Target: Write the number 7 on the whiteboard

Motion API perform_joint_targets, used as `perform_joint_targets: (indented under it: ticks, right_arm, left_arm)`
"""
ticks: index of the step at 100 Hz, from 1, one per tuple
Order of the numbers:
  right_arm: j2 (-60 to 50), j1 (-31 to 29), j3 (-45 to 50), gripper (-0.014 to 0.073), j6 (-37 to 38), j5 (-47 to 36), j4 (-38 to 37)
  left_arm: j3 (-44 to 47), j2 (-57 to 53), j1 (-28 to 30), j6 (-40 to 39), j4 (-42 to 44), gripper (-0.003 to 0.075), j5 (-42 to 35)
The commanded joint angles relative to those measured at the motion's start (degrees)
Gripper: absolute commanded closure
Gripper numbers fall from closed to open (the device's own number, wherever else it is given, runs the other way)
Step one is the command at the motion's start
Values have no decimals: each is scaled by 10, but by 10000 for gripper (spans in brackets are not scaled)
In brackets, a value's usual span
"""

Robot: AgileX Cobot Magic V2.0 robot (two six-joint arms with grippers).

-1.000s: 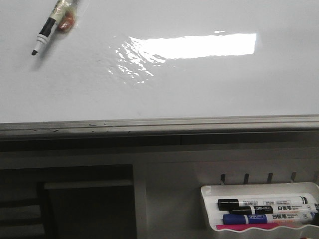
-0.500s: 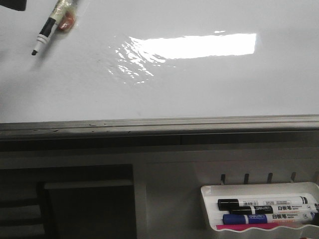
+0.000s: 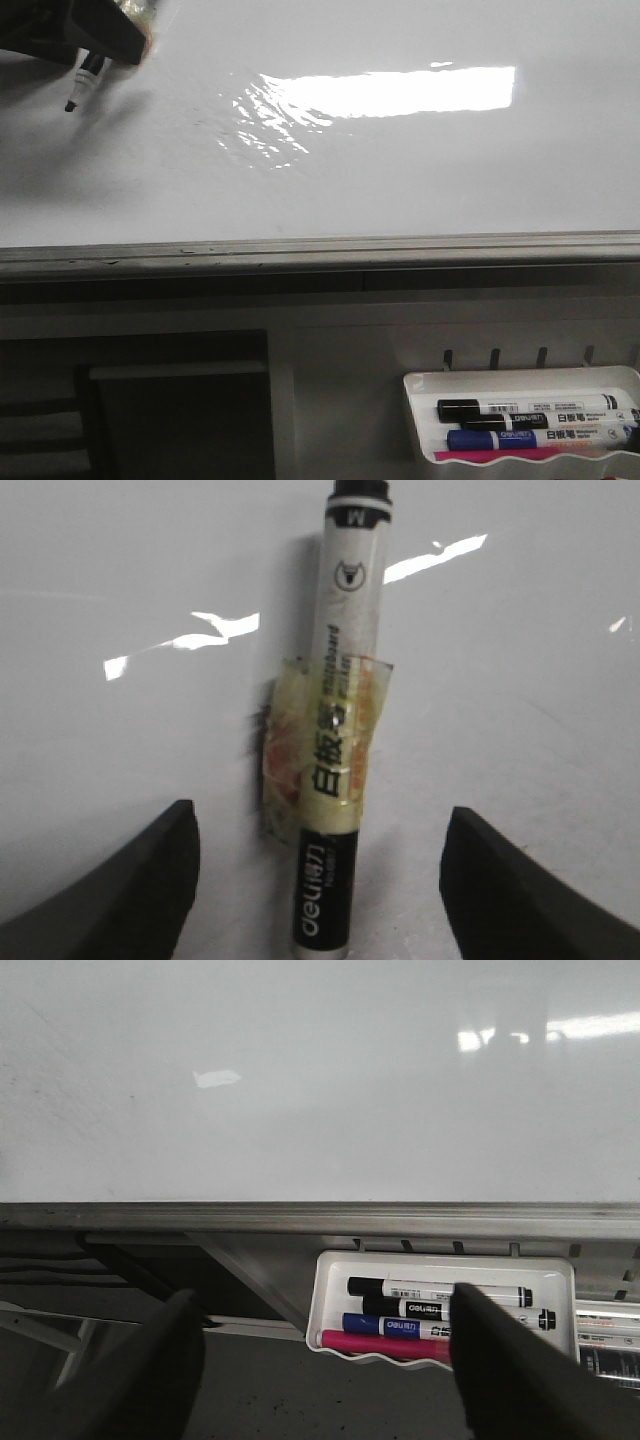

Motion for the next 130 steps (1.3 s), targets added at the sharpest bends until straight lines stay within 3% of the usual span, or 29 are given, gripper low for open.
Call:
perform_joint_targets:
  ticks: [1, 13, 22, 31, 60, 89, 106, 130]
  right_arm:
    - [3, 1, -19, 134, -6, -29, 12]
    - [3, 1, -19, 134, -6, -29, 12]
    - [3, 1, -19, 134, -6, -29, 12]
    - [3, 1, -19, 134, -6, -29, 12]
    - [10, 1, -26, 135, -37, 7, 45]
    - [80, 1, -96, 135, -183, 124, 232]
    - [117, 1, -138, 135, -210, 174, 275]
    - [165, 1, -175, 135, -216, 266, 293]
  left_arm:
    - [-17, 5, -3, 3, 3, 273, -36]
    - [-17, 8, -3, 3, 15, 411, -37]
    - [-17, 8, -3, 3, 28, 605, -36]
    - [-17, 8, -3, 3, 37, 744, -27]
    - [-17, -32, -28, 48, 46, 741, 72]
    - [-17, -53, -207, 58, 124, 741, 117]
    - [-17, -43, -311, 45, 170, 741, 98]
    - [-17, -37, -371, 28, 182, 741, 60]
